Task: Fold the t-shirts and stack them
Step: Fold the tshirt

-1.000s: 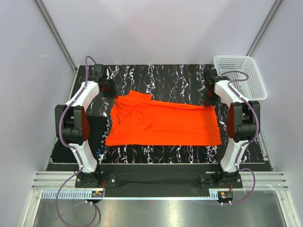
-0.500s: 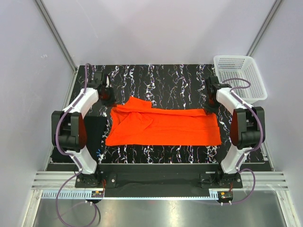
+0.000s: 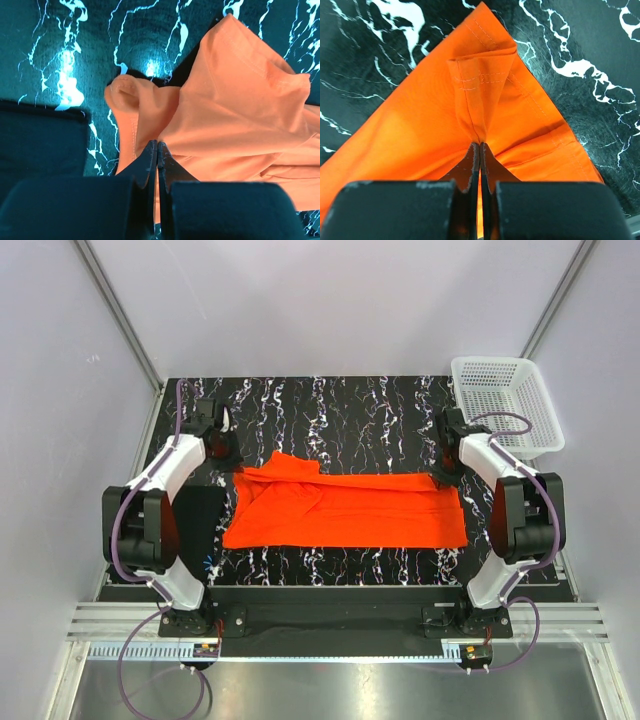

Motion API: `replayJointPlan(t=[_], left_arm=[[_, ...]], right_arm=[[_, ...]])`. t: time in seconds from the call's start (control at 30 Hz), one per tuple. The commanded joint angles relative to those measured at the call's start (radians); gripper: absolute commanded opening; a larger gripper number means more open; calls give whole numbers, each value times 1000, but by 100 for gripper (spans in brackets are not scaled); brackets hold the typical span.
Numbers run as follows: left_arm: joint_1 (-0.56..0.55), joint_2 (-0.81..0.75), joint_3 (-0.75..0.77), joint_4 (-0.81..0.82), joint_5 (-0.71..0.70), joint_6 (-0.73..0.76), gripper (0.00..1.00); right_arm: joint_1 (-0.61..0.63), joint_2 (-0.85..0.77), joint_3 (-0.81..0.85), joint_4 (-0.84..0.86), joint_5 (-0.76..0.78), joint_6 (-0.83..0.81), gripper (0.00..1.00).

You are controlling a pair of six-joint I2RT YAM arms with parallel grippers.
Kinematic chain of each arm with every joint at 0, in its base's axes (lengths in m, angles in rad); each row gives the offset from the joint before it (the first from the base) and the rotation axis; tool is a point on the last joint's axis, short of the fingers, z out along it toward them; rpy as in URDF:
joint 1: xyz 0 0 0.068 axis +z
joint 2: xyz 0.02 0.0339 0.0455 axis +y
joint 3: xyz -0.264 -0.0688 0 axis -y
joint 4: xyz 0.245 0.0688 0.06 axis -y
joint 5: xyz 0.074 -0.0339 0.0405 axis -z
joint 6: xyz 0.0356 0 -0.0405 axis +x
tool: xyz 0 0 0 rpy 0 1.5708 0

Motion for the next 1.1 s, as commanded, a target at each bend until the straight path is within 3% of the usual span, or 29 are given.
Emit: replayJointPlan(t=[0.0,0.57,0.7,0.73,0.8,0.83,0.93,0.97,1.07], left_arm=[[0,-51,-16,12,-45,9,0],[0,-12,-117,0,-78,-20,0],[0,-5,-130,1,-94,-27,0],[1,-1,-124,0,-94,-26,0],[0,-3,-113,-15,-127,-14,10],[1,-35,-110,-20,-141,-12,29],[-2,-122,-108,-22,-169,-1,54],[-5,-164,-101,-20,-167,3,62],[-17,-160,-41,6,-106,32,70]], right_arm=[[-4,-43,-13,18,7,-15,0],[-17,1,-66,49,22,-30,0],[-18,0,-72,55,24,-48,2],[-17,-5,-78,55,16,-51,7],[-18,-26,-98,52,-37,-68,11],[-17,-42,-106,49,-65,-73,20],[-17,-140,-138,37,-120,-122,38],[-17,-188,-140,34,-120,-134,50],[-18,-221,-114,37,-82,-197,59]])
